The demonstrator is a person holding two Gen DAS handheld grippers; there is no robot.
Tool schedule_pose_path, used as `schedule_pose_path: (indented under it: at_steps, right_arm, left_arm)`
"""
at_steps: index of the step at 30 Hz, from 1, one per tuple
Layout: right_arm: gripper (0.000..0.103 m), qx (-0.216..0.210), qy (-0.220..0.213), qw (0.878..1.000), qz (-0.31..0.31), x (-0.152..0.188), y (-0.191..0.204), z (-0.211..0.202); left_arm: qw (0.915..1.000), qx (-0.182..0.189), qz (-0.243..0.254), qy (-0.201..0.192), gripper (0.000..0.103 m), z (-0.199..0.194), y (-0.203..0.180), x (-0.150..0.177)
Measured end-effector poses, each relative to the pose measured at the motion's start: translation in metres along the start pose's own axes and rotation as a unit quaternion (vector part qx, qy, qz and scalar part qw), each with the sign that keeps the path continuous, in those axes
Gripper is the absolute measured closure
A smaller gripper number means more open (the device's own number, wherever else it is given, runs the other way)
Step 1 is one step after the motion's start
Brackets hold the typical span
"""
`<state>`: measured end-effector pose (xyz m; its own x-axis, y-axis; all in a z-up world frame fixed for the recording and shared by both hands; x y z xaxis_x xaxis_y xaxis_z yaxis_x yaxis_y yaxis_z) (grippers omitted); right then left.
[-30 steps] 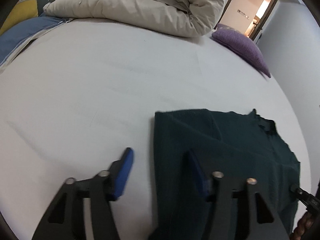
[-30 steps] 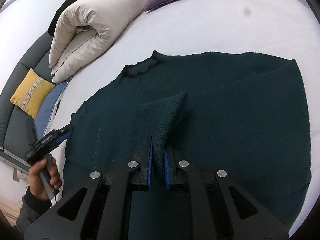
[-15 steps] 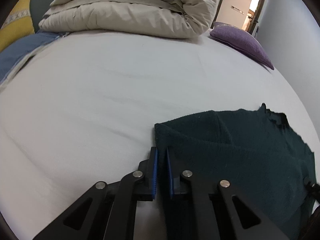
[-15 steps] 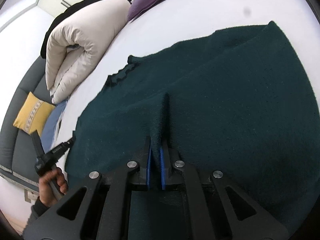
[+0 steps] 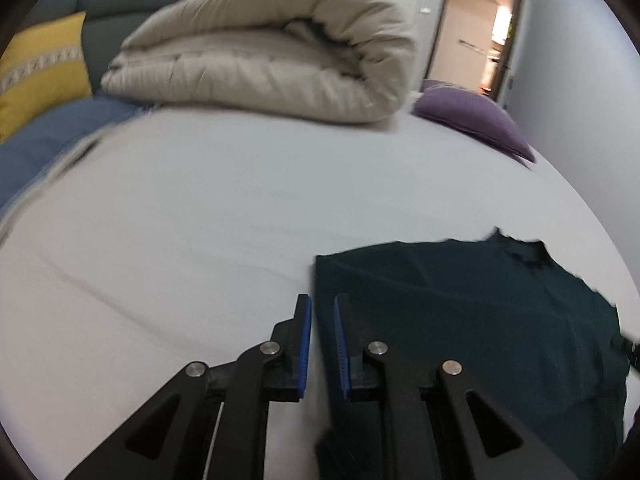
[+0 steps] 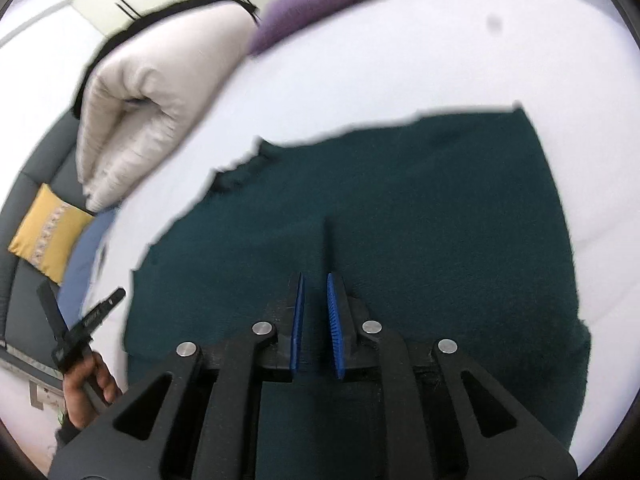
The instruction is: Fold small clothes
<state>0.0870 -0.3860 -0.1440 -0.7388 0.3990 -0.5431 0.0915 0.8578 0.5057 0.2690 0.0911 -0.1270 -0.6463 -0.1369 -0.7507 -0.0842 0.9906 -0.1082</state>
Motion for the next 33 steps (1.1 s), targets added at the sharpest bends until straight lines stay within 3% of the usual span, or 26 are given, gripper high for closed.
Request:
schedule_pose_path:
  at_steps: [3,5,7,8,10,13,15,16,17,18,19,21,24,29,33]
  right_arm:
    - [0.090,-0.018,0.005,0.999,-0.031,0.003,0.022,0.002]
    - [0.090,0.007,0.035,0.998,-0.048,0.013,0.022,0.020]
    - [0.093,0.026,0.063,0.997,-0.041,0.023,0.006,0.037]
    - [0.095,0.000,0.045,0.998,-0.035,0.024,0.001,0.033]
    - [0.095,-0.013,0.035,0.999,-0.009,0.025,-0.011,0.021]
    - [0.089,0.034,0.019,0.999,0.012,0.026,-0.029,-0.012]
    - [0.085,0.025,-0.005,1.000,0.013,0.029,-0.031,-0.045]
    - [0.077,0.023,-0.018,1.000,0.009,0.032,-0.031,-0.061]
    - [0.070,0.024,-0.036,0.999,0.006,0.037,-0.031,-0.084]
    - [0.051,0.022,-0.051,0.998,0.007,0.042,-0.033,-0.102]
    - [0.038,0.017,-0.070,0.997,0.009,0.049,-0.033,-0.123]
    - [0.030,0.004,-0.085,0.996,0.002,0.068,-0.031,-0.158]
    - [0.030,-0.015,-0.062,0.998,-0.006,0.104,-0.036,-0.194]
    - [0.030,-0.017,-0.026,0.999,0.019,0.172,-0.062,-0.232]
    - [0.030,-0.018,0.000,0.998,0.067,0.212,-0.093,-0.246]
  left_arm:
    - [0.9984,-0.013,0.051,0.020,0.089,0.005,-0.016,0.019]
    - [0.9952,-0.026,0.059,0.074,0.086,0.032,-0.011,0.040]
    - [0.9961,-0.025,0.053,0.066,0.077,0.036,-0.004,0.044]
    - [0.9952,-0.037,0.064,0.064,0.068,0.035,-0.003,0.043]
    - [0.9946,-0.040,0.072,0.064,0.064,0.033,-0.001,0.042]
    - [0.9972,-0.013,0.028,0.069,0.064,0.013,0.015,0.043]
    - [0.9983,0.009,0.002,0.057,0.063,-0.014,0.022,0.044]
    - [0.9986,0.025,-0.009,0.047,0.061,-0.032,0.025,0.045]
    - [0.9981,0.045,-0.019,0.039,0.052,-0.054,0.025,0.051]
    - [0.9971,0.062,-0.023,0.038,0.042,-0.070,0.025,0.058]
    - [0.9960,0.077,-0.023,0.039,0.039,-0.083,0.024,0.066]
    - [0.9922,0.111,-0.022,0.053,0.034,-0.114,0.023,0.088]
    - [0.9831,0.153,-0.029,0.096,0.032,-0.147,0.024,0.128]
    - [0.9688,0.178,-0.051,0.165,0.032,-0.178,0.035,0.193]
    - [0.9593,0.202,-0.065,0.186,0.032,-0.191,0.040,0.219]
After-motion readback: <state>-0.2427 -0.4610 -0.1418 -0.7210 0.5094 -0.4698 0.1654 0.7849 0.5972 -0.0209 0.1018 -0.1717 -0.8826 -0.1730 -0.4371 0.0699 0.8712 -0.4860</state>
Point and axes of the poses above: each gripper's, at about its wrist camera, not at the fingertips, and z roughly the way its jaws point, y to its left, x to its underside, the point moved 5 cm from there along z, roughly the way its jaws point, and after that the axes turned 4 degrees about -y, right-handed, at the moved point
